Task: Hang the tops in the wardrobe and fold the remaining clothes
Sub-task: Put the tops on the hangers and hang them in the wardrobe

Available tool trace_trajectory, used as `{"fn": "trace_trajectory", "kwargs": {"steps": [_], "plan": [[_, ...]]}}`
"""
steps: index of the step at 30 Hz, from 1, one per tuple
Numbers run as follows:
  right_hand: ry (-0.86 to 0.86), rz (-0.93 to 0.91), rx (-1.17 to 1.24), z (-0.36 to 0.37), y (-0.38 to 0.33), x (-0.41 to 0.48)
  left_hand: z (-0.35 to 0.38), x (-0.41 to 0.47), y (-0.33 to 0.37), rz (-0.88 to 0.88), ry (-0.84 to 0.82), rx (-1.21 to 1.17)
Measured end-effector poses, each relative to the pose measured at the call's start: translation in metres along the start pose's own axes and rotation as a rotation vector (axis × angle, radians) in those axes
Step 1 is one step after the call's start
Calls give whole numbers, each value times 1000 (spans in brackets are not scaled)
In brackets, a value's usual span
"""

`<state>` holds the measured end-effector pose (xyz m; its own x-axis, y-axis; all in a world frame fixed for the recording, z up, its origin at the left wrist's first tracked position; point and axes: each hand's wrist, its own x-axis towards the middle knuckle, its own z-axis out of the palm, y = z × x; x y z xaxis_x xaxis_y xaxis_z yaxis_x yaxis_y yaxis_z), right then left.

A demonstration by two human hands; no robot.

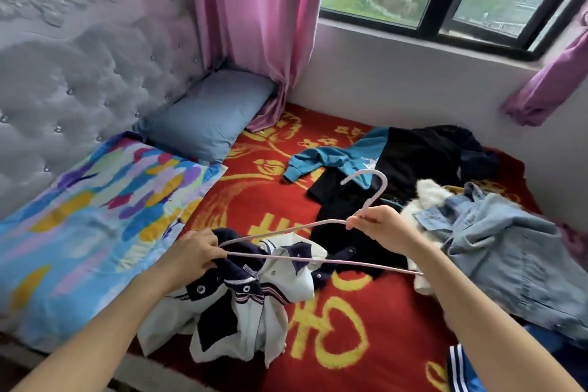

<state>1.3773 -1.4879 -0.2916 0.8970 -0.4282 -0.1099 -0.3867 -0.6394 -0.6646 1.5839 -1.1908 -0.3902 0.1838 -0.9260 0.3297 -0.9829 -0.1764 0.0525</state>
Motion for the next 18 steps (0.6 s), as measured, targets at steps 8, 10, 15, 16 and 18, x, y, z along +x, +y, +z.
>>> {"fn": "trace_trajectory", "kwargs": {"steps": [8, 10, 15, 16, 18], "plan": [[-36, -76, -131, 18, -44, 19, -43, 10, 16, 112, 79, -15], [20, -110, -106, 24, -57, 25, -61, 23, 26, 190, 117, -3], [246, -195, -48, 71, -84, 30, -82, 51, 43, 297, 256, -81], [304, -180, 50, 75, -79, 29, -78, 49, 41, 238, 314, -126], [382, -129, 281, 74, -67, 33, -68, 35, 28, -2, 327, -144]]}}
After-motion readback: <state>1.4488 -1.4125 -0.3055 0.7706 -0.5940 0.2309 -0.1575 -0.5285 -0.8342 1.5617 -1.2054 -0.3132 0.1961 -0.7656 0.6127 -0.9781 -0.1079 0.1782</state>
